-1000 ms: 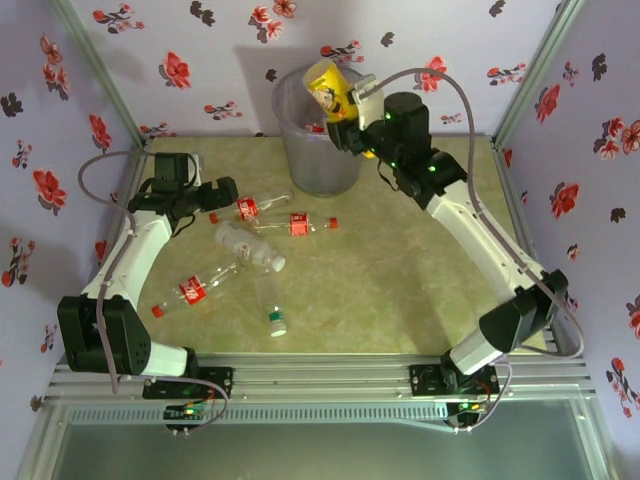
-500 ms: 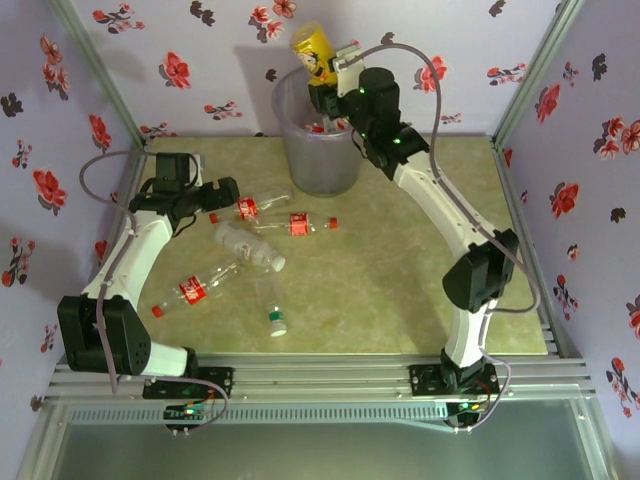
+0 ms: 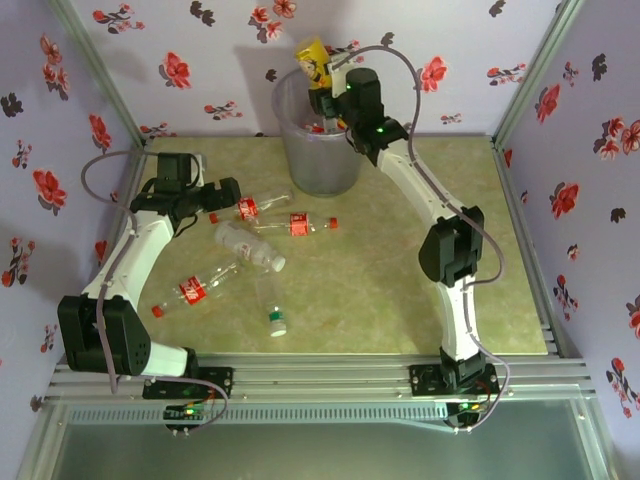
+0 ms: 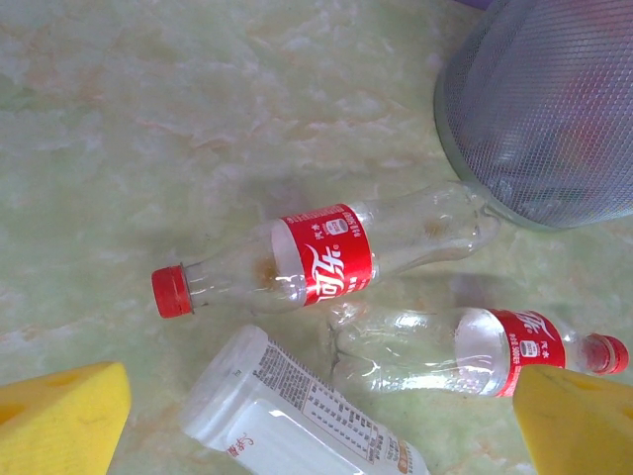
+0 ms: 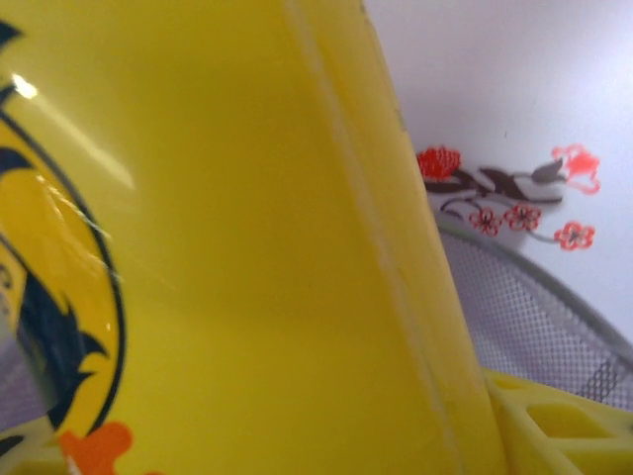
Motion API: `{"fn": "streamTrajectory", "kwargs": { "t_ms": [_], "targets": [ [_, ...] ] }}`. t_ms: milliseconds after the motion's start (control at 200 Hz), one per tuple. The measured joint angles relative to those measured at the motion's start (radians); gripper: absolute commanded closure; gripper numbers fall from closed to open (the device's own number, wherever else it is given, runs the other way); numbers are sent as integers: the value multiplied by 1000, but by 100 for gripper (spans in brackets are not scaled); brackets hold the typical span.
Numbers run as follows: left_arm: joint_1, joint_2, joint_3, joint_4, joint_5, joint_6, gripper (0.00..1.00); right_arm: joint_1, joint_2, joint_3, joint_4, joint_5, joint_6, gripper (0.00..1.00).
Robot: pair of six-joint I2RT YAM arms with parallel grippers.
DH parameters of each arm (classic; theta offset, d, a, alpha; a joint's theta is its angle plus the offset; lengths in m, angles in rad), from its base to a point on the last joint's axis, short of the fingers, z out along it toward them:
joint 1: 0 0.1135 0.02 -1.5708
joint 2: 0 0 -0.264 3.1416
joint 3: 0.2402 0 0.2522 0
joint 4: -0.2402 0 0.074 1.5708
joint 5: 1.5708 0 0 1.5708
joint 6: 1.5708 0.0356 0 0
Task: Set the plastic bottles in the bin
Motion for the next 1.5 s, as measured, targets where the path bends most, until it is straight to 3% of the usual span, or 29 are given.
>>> {"fn": "streamTrajectory", "kwargs": {
  "t_ms": [460,745,915,1500],
  "targets": [
    [0,0,0,0,0,0,0,-13,53,3,-35,0,0,36],
    [0,0,0,0,0,0,0,-13,56,12,-41,0,14,22],
    [0,0,0,0,0,0,0,-13,69,41,-61,0,18,17],
    [0,0,0,0,0,0,0,-12,79,169,-127,-33,18,16]
  ]
}}
